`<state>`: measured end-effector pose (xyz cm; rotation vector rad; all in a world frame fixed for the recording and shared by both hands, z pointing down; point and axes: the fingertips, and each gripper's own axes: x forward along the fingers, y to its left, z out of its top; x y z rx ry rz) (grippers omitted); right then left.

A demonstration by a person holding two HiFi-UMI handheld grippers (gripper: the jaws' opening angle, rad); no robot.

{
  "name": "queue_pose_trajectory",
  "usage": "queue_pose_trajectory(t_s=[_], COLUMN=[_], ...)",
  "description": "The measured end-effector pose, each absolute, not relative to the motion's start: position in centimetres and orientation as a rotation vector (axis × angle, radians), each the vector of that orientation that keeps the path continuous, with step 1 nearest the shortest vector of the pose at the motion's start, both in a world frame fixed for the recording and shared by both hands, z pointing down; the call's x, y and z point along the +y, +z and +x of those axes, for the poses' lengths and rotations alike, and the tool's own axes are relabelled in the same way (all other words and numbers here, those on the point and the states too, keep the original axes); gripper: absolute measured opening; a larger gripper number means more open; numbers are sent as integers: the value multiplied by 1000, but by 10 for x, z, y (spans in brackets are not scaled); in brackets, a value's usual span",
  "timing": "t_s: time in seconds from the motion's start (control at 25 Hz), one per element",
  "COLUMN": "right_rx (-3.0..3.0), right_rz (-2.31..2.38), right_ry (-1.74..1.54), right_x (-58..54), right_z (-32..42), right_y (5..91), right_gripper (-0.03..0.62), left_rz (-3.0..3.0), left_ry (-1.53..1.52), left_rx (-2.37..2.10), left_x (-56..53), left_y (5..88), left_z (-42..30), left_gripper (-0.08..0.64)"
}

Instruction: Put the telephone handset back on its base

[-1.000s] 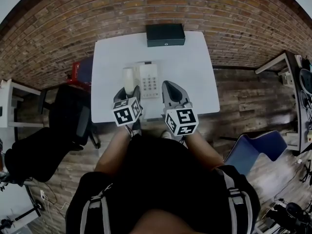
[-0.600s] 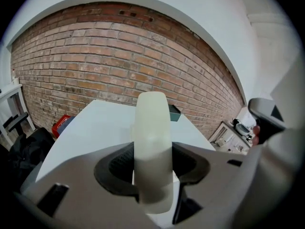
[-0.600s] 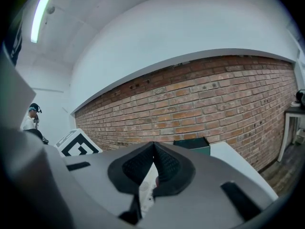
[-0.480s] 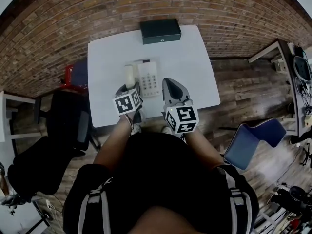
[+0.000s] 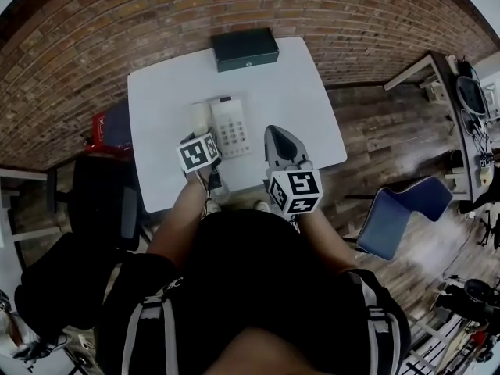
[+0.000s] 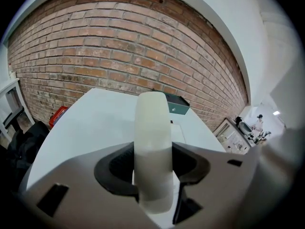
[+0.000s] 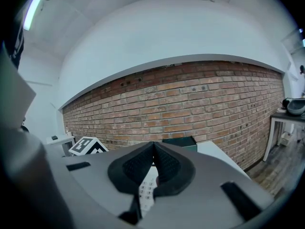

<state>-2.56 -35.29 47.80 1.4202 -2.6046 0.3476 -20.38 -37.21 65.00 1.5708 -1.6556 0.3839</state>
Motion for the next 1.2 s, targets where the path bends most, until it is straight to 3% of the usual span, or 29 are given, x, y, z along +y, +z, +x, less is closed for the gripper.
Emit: queue_pose_trajectory(t_s=[1.2], right_rx=[-2490], right_rz=[1542], right_ry=[392], right_x=[-351], right_z=[5], right_y=[490], right_gripper=[-6], left_rz=[1402], left_ry=[576], left_rx=[-1682], left_x=[-393], left_y=[703], left_z=[-201], left_gripper=[209])
